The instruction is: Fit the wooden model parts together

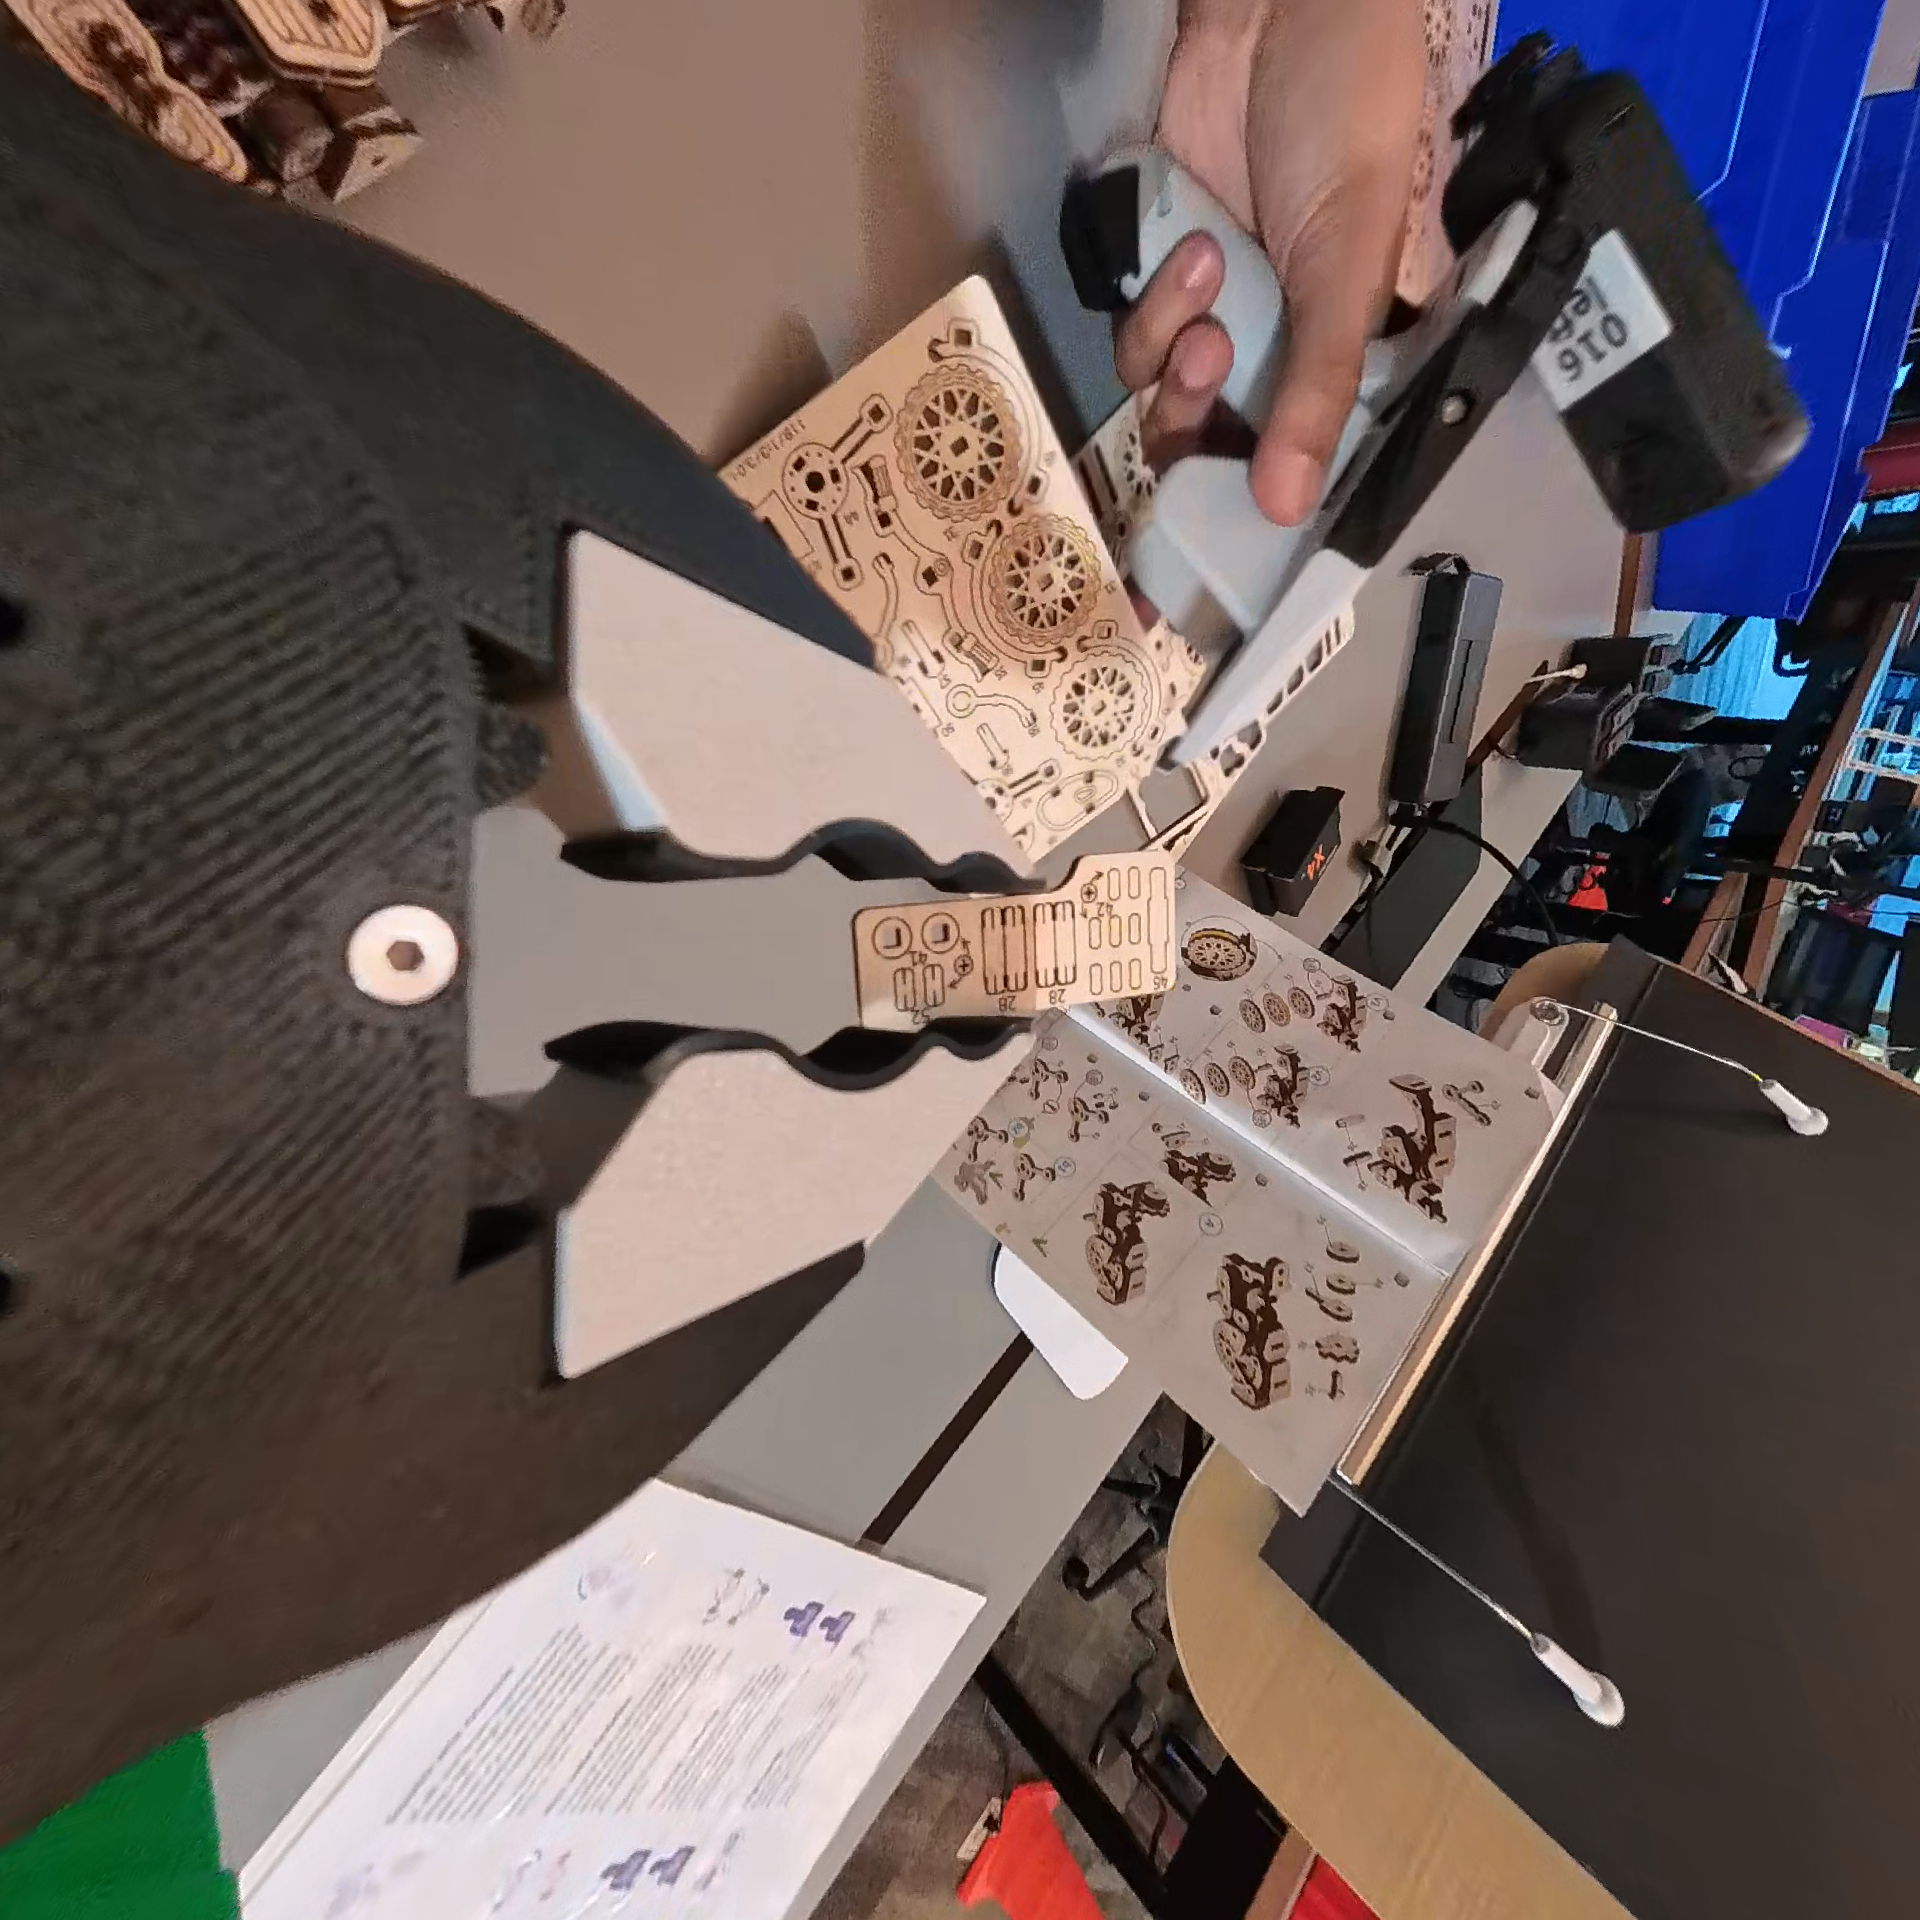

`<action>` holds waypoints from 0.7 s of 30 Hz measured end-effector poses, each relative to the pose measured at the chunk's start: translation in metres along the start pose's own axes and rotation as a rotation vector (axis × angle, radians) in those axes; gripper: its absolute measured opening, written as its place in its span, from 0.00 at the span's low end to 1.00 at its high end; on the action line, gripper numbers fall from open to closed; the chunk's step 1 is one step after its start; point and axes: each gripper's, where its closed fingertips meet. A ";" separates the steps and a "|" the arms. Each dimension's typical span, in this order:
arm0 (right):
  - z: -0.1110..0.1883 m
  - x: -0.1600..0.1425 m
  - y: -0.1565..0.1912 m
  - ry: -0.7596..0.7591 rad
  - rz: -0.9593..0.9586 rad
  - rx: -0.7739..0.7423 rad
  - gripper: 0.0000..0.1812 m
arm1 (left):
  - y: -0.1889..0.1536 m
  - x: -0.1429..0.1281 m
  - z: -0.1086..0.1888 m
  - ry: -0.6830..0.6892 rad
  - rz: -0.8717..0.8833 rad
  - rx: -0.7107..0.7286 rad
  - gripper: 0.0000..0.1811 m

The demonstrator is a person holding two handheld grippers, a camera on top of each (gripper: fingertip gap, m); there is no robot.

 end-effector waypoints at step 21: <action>-0.002 -0.025 0.012 0.043 -0.136 0.032 0.11 | -0.020 -0.104 0.004 0.529 -0.832 0.085 0.47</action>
Point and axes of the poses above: each gripper's, where its closed fingertips meet, z back along the fingers, x out of its top, y = z × x across the jaws, and after that the axes turned 12 degrees about z, right-handed
